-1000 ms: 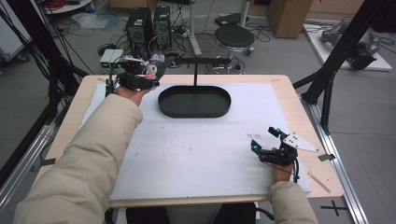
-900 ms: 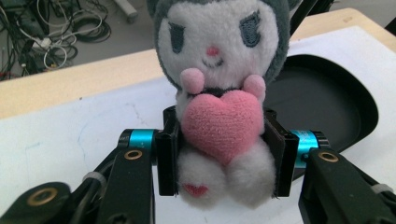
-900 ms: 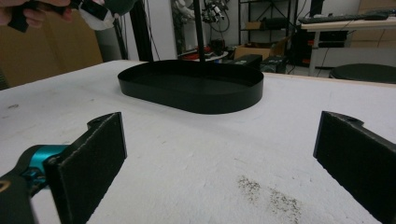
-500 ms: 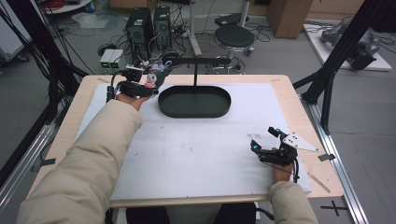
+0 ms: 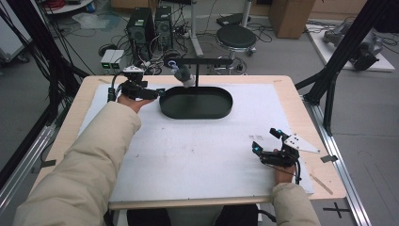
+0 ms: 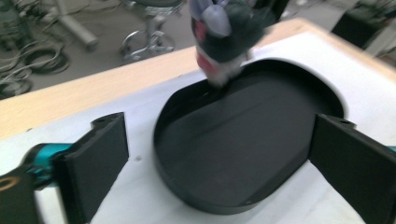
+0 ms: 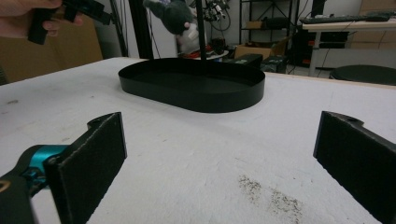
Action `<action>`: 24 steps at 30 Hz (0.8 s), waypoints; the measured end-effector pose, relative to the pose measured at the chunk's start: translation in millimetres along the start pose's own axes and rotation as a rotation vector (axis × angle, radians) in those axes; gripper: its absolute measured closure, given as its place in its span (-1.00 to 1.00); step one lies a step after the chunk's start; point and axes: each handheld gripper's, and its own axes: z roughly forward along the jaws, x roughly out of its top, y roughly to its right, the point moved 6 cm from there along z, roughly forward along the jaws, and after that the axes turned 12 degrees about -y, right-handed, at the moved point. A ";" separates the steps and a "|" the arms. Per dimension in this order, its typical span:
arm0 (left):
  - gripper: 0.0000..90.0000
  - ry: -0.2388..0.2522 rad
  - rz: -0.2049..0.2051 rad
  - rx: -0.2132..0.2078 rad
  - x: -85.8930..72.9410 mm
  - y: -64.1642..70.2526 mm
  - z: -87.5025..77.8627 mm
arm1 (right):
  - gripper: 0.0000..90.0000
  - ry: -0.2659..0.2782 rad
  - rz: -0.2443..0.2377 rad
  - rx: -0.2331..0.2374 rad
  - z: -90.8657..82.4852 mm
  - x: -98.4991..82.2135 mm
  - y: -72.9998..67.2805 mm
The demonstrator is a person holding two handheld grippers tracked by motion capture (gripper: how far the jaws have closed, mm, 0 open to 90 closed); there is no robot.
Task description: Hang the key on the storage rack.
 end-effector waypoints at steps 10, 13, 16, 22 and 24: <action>-0.96 0.191 0.073 -0.066 -38.6 5.5 -67.1 | -0.96 -0.004 -0.011 0.003 0.2 -0.3 -1.3; -0.96 0.228 0.094 -0.061 -64.5 5.7 -91.0 | -0.96 -0.003 -0.017 0.006 0.3 -0.2 -1.7; -0.96 0.288 0.101 -0.042 -93.6 6.6 -111.9 | -0.96 -0.001 -0.018 0.004 0.5 -0.1 -1.8; -0.96 0.361 0.076 0.029 -148.6 11.3 -139.2 | -0.96 -0.003 -0.018 0.006 -0.1 -0.3 -2.5; -0.96 0.394 0.069 0.056 -162.6 11.8 -144.8 | -0.96 0.001 -0.022 0.008 -0.1 -0.1 -1.8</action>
